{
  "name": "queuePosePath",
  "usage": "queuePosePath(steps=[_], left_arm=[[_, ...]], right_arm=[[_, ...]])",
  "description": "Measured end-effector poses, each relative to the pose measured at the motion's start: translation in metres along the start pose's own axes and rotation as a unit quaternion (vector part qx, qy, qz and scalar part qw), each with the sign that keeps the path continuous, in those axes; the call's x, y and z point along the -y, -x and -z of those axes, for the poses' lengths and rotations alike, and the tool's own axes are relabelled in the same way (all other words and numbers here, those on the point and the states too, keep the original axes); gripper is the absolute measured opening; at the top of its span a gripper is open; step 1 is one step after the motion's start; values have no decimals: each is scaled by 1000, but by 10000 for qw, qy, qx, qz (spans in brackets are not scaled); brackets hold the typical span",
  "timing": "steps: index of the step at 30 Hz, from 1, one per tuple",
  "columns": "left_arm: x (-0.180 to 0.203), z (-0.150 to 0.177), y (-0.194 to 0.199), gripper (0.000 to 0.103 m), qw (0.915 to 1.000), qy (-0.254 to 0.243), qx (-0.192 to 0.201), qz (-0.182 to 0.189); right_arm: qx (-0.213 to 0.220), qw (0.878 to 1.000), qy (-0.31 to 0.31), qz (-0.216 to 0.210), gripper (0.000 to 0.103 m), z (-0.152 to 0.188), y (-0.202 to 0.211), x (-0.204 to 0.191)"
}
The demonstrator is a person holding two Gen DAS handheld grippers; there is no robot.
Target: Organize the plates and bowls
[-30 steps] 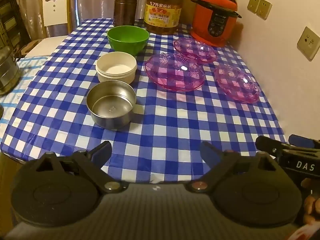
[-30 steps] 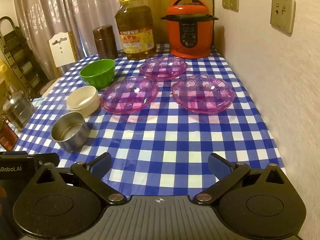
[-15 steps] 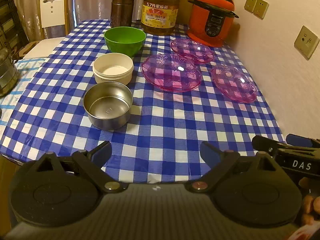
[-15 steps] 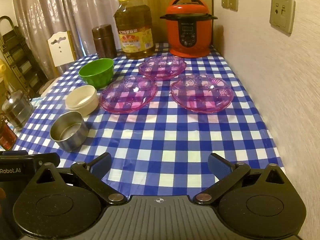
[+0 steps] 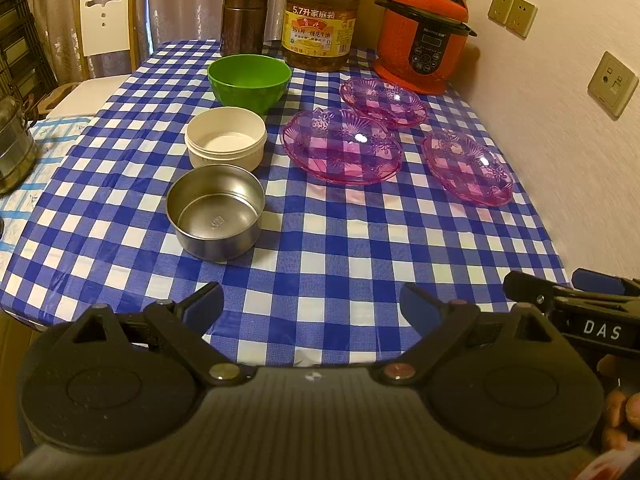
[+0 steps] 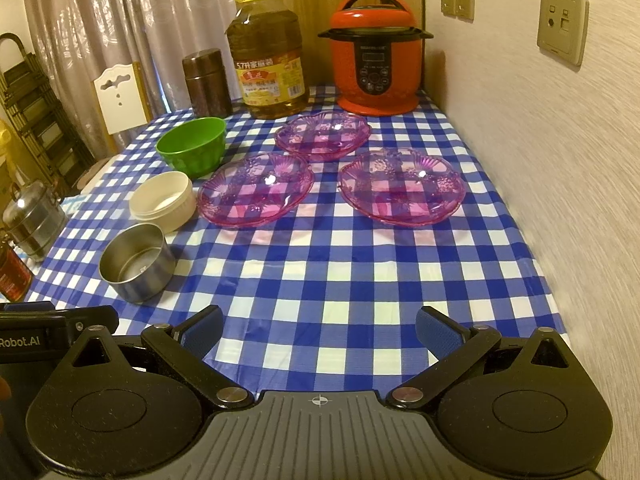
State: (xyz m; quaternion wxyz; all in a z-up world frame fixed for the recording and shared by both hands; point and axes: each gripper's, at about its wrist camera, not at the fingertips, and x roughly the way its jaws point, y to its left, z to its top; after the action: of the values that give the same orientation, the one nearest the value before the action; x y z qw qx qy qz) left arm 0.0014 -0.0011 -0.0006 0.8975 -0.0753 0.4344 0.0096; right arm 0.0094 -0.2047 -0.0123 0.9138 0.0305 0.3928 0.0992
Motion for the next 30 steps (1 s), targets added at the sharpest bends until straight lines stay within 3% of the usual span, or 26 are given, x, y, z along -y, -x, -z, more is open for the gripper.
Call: queuePosePath(steps=[30], left_arm=[[3,-4,3,94,10000,8,-3,29]], right_arm=[[-1,10000,-39,-6,102,-3,1,7]])
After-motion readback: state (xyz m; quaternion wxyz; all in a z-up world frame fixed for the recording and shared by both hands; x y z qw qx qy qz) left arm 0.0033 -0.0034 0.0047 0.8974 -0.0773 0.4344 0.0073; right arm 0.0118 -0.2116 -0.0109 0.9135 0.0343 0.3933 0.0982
